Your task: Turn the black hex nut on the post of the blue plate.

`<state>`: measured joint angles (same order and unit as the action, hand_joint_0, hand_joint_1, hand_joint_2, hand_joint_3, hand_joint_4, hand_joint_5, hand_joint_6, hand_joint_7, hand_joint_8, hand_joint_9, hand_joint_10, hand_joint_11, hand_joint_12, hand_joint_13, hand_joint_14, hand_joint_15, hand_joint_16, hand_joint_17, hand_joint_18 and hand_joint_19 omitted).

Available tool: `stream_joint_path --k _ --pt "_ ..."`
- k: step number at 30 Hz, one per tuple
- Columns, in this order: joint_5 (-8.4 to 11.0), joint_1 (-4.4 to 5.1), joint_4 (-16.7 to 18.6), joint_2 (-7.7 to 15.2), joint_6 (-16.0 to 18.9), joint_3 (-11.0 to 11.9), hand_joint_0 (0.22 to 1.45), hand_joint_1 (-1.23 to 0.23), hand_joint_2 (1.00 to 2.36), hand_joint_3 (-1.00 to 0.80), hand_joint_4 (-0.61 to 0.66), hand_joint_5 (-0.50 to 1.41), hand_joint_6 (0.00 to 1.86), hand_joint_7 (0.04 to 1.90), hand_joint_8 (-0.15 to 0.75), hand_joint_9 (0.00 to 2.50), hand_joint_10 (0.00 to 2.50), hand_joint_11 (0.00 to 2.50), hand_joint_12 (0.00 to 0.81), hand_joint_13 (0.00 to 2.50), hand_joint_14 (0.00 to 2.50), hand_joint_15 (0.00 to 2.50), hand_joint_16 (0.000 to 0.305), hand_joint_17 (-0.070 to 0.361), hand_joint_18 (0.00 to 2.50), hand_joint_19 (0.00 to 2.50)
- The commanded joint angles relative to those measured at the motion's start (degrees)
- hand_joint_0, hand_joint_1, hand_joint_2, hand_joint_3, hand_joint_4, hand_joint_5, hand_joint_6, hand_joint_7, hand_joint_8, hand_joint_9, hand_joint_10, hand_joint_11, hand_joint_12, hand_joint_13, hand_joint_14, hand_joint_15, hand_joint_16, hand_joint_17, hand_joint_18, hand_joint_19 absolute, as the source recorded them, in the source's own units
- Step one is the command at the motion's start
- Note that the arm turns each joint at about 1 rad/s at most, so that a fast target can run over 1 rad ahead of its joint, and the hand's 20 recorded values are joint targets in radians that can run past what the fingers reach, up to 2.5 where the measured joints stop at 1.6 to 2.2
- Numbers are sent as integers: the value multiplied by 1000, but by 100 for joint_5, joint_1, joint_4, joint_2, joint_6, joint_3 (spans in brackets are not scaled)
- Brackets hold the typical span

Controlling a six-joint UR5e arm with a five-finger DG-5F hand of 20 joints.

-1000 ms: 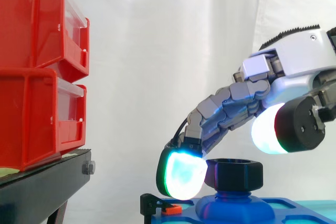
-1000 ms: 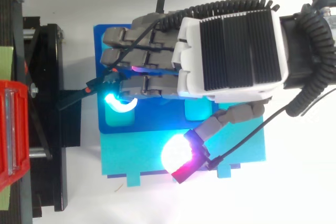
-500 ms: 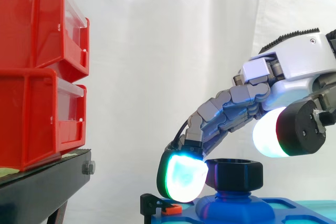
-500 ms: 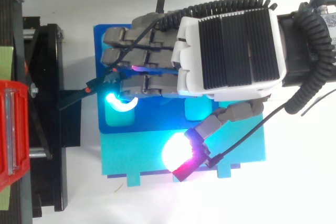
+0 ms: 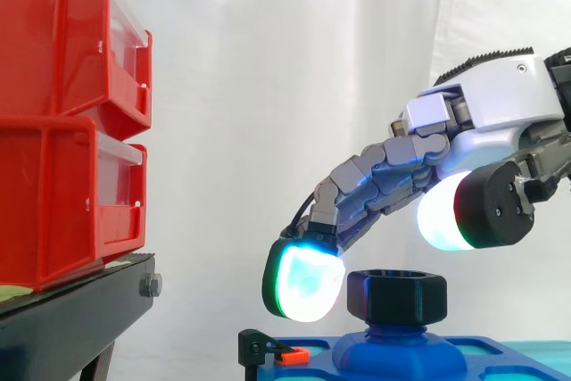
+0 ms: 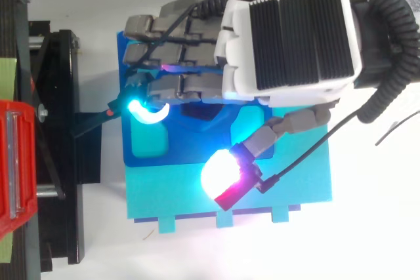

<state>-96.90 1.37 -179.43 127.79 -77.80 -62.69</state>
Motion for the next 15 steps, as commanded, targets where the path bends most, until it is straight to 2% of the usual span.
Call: stream_joint_path --k 1,15 --pt "-127 -84 5 0 2 -6 435 -300 1000 -500 231 -196 502 726 269 327 0 0 376 242 1 10 60 136 275 328" --pt "-426 -304 -22 0 2 2 435 -300 1000 -500 233 -193 502 739 270 331 0 0 375 251 0 11 61 136 281 336"
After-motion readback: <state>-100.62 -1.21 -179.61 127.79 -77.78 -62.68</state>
